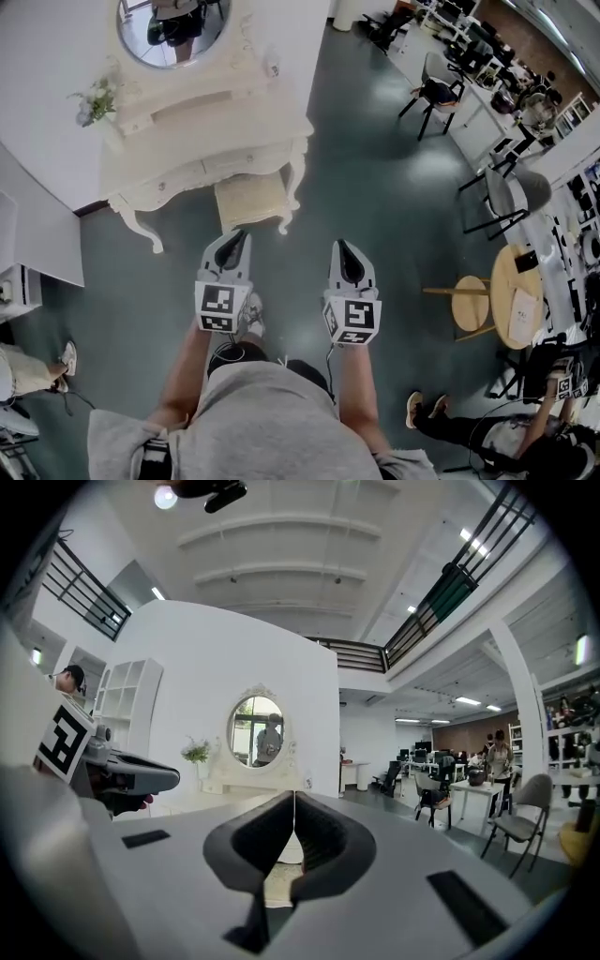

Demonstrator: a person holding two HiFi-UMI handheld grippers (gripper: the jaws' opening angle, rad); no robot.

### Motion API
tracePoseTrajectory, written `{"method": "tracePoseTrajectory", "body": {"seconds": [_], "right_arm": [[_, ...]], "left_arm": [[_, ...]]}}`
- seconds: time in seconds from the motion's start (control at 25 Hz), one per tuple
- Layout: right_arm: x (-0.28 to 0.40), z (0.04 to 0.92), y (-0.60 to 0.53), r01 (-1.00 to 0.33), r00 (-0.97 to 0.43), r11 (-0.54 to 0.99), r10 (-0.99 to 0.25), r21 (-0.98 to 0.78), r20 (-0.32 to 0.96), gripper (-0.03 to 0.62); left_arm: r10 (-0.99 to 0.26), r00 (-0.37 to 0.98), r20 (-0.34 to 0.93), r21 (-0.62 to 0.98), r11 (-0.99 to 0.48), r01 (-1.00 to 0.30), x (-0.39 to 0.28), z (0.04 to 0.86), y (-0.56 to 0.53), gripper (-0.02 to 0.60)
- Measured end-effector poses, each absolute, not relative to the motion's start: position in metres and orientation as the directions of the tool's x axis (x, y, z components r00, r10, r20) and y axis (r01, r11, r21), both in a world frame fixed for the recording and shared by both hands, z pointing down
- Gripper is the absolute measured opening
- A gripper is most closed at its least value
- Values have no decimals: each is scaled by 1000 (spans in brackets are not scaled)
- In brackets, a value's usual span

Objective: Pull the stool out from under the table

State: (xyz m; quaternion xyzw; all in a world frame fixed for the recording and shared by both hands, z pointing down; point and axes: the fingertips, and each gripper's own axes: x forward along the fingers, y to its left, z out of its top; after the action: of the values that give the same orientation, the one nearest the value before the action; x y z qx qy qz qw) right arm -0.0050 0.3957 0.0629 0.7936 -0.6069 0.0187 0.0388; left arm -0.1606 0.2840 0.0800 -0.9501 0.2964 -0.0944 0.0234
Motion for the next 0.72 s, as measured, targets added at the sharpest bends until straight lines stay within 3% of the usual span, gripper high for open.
{"method": "tracePoseTrajectory", "body": {"seconds": [0.72], "right_arm": [[48, 117, 148, -982, 178, -186, -962, -22, 207, 15]], "left_arm": [[-594, 746, 300, -40, -789, -613, -124, 140, 54, 23]]}}
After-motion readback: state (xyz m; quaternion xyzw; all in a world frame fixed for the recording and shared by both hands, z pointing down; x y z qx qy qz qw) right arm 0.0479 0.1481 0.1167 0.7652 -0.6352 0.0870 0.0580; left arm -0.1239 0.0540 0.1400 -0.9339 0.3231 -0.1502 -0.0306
